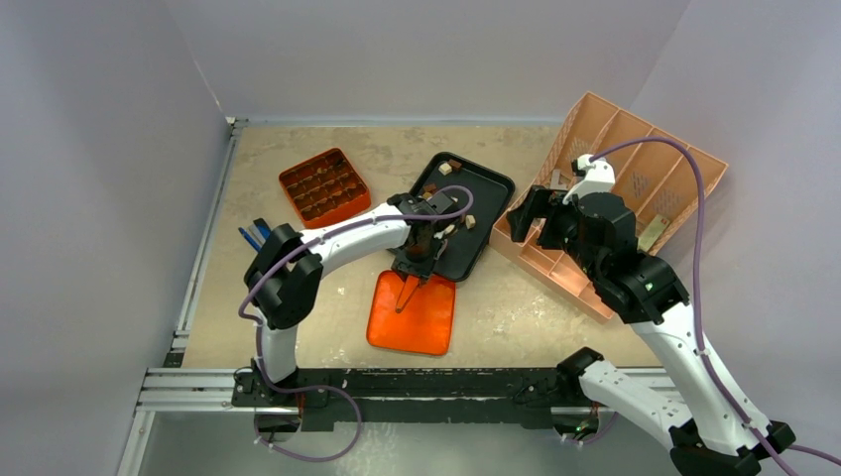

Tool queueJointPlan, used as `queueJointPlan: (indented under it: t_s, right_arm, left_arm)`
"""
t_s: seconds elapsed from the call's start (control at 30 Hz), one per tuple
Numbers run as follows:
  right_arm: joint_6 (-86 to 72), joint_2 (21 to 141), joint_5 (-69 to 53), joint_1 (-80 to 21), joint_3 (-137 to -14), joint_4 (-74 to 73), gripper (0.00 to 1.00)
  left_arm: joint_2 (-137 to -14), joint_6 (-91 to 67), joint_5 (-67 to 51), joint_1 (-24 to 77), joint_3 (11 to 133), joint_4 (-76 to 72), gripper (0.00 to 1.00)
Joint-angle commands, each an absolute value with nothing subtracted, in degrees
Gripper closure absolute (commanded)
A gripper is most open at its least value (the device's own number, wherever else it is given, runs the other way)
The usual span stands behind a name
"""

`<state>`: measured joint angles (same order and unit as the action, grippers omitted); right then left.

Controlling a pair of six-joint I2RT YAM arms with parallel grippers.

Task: Pack the chocolate
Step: Pick up the fake chocolate from the plate.

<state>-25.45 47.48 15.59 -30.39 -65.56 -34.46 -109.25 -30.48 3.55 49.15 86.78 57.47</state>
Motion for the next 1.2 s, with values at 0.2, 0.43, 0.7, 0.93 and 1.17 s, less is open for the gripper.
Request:
queueJointPlan:
  t_s: [0.2, 0.43, 0.7, 0.93, 1.17]
  right_arm:
    - [-24.8, 47.5, 17.0, -30.7, -66.8, -33.8, 0.03]
    - [-25.5, 47.5, 16.2, -30.7, -66.2, -33.4, 0.03]
    - [-25.5, 47.5, 16.5, -30.7, -65.9, -33.4, 0.03]
    - [-25.2, 47.9, 16.3, -30.7, -66.0, -33.0, 0.03]
    - [-25.7, 47.6, 16.0, -30.7, -65.8, -32.8, 0.03]
  left_arm:
    - [-109.5, -29.5, 6.0, 48.4, 89.3, 56.3, 0.62]
    - [-108.8, -29.8, 5.4, 46.8, 88.3, 54.9, 0.61]
    - [-108.9, -30.0, 1.7, 46.5, 88.3, 54.1, 0.67]
    - [-107.6, -30.8, 1.2, 46.5, 87.9, 54.7, 0.75]
    - [-105.0, -31.6, 1.1, 46.5, 89.0, 55.5, 0.8]
